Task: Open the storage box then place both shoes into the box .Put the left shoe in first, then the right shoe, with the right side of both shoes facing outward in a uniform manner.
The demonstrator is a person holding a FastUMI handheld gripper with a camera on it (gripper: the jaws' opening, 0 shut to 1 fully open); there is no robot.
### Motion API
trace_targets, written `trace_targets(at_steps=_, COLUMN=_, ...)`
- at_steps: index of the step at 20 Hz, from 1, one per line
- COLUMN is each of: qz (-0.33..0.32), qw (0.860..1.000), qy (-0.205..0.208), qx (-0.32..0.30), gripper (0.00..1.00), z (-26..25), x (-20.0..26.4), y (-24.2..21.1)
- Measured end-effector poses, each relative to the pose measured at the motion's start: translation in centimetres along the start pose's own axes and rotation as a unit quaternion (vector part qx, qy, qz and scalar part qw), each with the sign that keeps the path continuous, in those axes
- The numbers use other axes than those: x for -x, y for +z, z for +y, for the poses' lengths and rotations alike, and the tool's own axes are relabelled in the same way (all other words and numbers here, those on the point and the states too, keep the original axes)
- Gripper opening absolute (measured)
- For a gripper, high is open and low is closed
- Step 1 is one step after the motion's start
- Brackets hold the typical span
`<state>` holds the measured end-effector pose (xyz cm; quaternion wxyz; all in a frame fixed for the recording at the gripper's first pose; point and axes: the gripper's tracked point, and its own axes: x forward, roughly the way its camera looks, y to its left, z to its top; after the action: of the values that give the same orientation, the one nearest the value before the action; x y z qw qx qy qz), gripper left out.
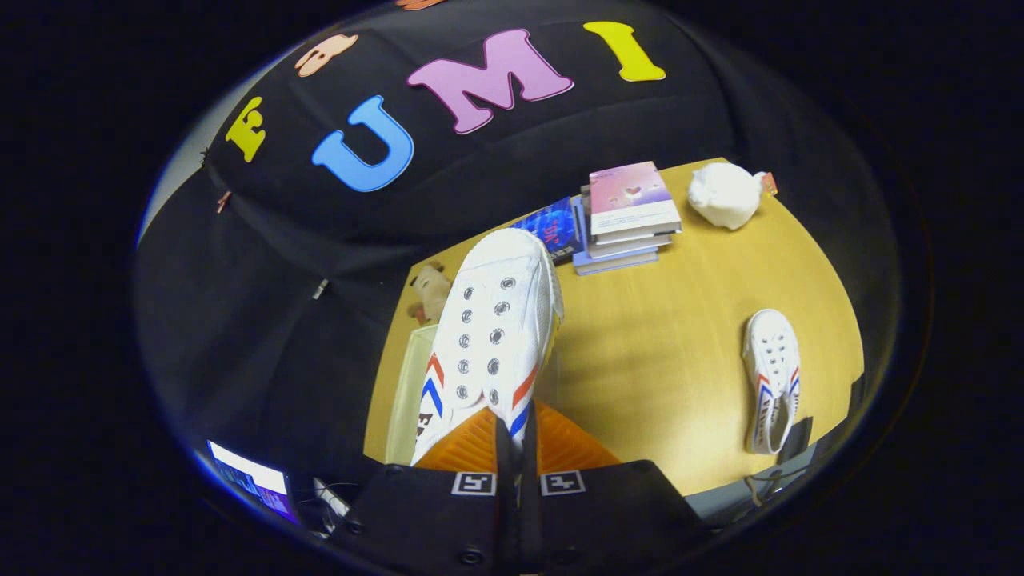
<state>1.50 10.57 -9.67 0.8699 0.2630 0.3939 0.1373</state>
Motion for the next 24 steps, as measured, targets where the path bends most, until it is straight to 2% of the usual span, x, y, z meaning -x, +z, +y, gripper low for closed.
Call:
trace_targets(at_steps=4, qz=0.021, qw=0.999, qy=0.034, qx=0.014, gripper=0.05, z=5.2, x=-2.4, y=-1.5)
trace_targets(at_steps=8, qz=0.058, qw=0.997, qy=0.033, qx=0.023, gripper=0.05, z=7.8, x=-6.1, y=-4.8)
trace_targets(at_steps=17, qz=0.14, qw=0.988, qy=-0.054, qx=0.034, gripper=0.06, z=5.6, x=-15.5, y=-11.3)
trace_targets(at_steps=24, qz=0.176, qw=0.976, qy=-0.114, qx=0.063, gripper=0.06, z=4.4, x=-19.7, y=-14.7)
